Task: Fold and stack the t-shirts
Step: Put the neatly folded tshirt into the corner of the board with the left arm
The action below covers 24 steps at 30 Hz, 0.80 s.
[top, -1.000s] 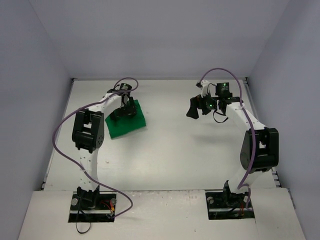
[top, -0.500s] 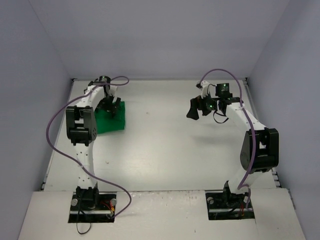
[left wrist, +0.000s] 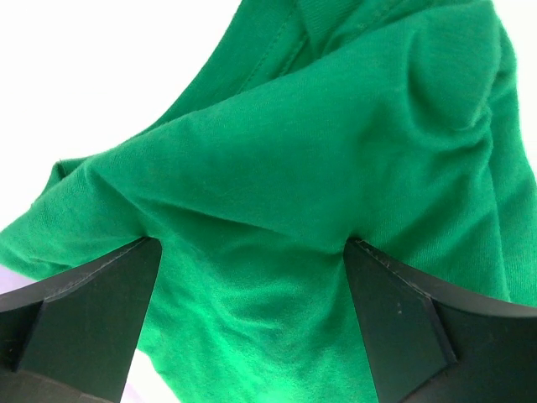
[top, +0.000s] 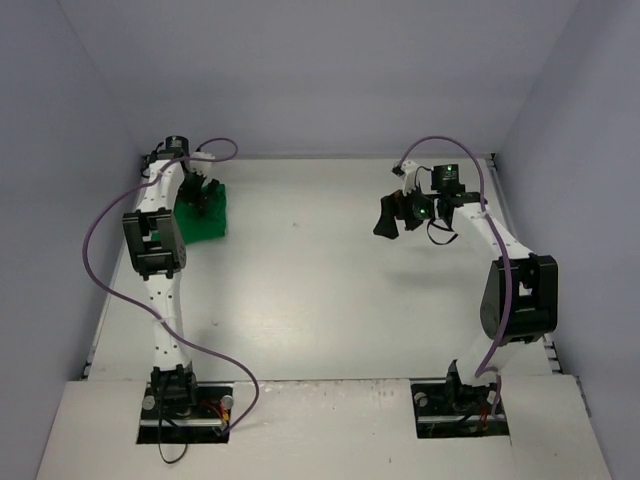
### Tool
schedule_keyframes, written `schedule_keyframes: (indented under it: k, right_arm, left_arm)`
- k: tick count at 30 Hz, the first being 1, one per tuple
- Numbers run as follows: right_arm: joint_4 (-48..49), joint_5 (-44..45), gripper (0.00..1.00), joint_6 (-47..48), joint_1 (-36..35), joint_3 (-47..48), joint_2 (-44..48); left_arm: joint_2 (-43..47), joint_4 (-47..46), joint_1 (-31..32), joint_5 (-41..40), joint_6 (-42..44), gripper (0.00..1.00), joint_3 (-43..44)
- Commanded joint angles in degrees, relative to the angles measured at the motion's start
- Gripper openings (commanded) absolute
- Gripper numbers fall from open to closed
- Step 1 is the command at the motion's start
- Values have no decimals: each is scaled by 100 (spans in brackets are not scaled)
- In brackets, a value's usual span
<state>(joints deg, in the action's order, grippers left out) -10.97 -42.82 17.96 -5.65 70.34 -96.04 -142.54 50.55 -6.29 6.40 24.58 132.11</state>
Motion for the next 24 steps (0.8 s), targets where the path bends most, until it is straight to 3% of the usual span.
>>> schedule_keyframes:
  k: [1,17,24]
  right_arm:
    - [39,-104,100,17,27,282,188]
    - [-39,-76,100,123,29,101,709]
    - [-54,-95,100,-92,21,335,1130]
  left_arm:
    - [-144,68,153,428,898,91,388]
    - [-745,26,93,451,1164,92,1958]
    - [939,34,208,999,487,92,1295]
